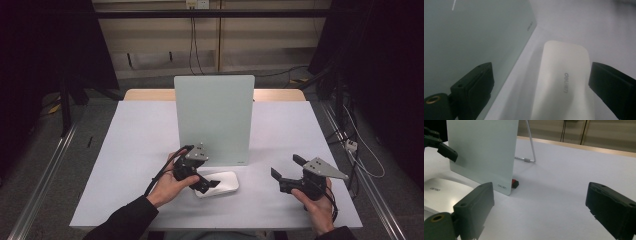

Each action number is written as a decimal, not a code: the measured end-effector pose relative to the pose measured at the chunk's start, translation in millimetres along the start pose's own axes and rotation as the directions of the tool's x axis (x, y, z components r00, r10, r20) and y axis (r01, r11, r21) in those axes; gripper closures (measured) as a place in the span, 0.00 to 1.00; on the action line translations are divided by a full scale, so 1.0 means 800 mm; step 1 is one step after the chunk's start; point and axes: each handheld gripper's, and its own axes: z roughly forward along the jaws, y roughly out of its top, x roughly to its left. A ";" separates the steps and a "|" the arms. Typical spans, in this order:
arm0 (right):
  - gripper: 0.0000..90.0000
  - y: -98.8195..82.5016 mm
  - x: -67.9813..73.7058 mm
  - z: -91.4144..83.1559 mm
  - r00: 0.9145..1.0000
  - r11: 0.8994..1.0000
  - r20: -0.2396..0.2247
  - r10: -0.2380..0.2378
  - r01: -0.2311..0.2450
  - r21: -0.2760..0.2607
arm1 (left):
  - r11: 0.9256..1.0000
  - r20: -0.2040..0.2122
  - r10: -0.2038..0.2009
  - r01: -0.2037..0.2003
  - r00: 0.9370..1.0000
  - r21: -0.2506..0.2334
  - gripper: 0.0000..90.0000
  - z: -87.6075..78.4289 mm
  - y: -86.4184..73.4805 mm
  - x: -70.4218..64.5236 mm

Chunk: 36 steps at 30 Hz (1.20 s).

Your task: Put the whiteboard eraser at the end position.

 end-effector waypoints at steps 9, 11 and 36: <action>0.09 0.000 0.001 0.000 1.000 1.000 0.000 -0.001 0.001 0.003 | 0.997 -0.061 -0.027 0.023 0.998 -0.077 0.07 -0.015 0.005 -0.005; 0.09 0.000 0.002 0.001 1.000 1.000 -0.006 -0.001 0.001 0.002 | 0.995 -0.076 -0.024 0.017 0.997 -0.101 0.07 -0.020 0.007 -0.006; 0.09 0.000 0.003 0.000 1.000 1.000 0.001 -0.009 0.009 0.006 | 0.969 -0.237 -0.160 0.108 0.958 -0.221 0.06 -0.087 -0.027 0.010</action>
